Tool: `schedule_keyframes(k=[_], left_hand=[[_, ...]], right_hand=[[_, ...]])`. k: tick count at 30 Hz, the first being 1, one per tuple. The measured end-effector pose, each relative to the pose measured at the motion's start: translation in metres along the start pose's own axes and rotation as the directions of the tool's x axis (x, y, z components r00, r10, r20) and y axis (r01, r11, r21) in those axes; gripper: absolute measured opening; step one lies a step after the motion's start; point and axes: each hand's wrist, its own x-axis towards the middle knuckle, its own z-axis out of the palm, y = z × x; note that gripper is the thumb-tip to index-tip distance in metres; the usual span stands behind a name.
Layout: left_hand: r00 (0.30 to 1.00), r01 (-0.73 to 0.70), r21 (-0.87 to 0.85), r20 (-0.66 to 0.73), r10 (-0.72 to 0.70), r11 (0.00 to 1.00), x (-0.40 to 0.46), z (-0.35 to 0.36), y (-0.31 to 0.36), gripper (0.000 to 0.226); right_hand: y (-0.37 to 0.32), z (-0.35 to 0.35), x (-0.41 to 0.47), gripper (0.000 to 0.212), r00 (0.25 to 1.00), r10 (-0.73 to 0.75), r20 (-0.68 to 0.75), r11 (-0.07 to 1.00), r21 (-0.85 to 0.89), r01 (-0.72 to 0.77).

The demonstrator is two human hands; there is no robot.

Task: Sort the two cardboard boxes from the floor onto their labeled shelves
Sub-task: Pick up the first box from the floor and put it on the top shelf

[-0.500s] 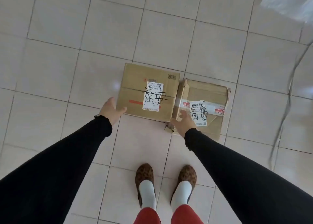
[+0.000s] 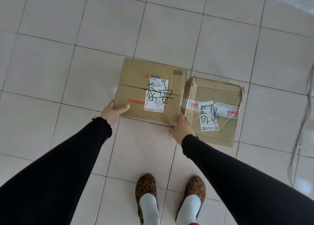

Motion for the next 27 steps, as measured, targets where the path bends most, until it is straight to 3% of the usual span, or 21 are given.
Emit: schedule_keyframes(k=[8, 15, 19, 24, 27], left_hand=[[0.995, 0.069, -0.266, 0.092, -0.046, 0.961, -0.113, -0.029, 0.054, 0.054], [0.994, -0.106, -0.438, -0.011, 0.112, 0.893, -0.272, -0.093, 0.226, 0.066], [0.979, -0.196, -0.564, -0.063, 0.194, 0.802, -0.372, -0.141, 0.34, 0.051], [0.893, -0.408, -0.584, -0.095, 0.44, 0.702, -0.507, -0.198, 0.47, 0.037], [0.795, -0.492, -0.597, -0.012, 0.606, 0.634, -0.576, -0.228, 0.531, 0.054]], right_hand=[[-0.057, -0.09, -0.099, 0.074, 0.986, -0.118, -0.116, 0.978, 0.159, 0.136], [-0.171, -0.251, -0.245, 0.072, 0.934, -0.223, -0.279, 0.94, 0.193, 0.282], [-0.249, -0.349, -0.345, 0.067, 0.846, -0.322, -0.426, 0.904, 0.128, 0.408], [-0.335, -0.456, -0.471, 0.055, 0.686, -0.409, -0.602, 0.827, 0.073, 0.557], [-0.377, -0.508, -0.534, 0.061, 0.576, -0.446, -0.685, 0.753, 0.061, 0.655]])
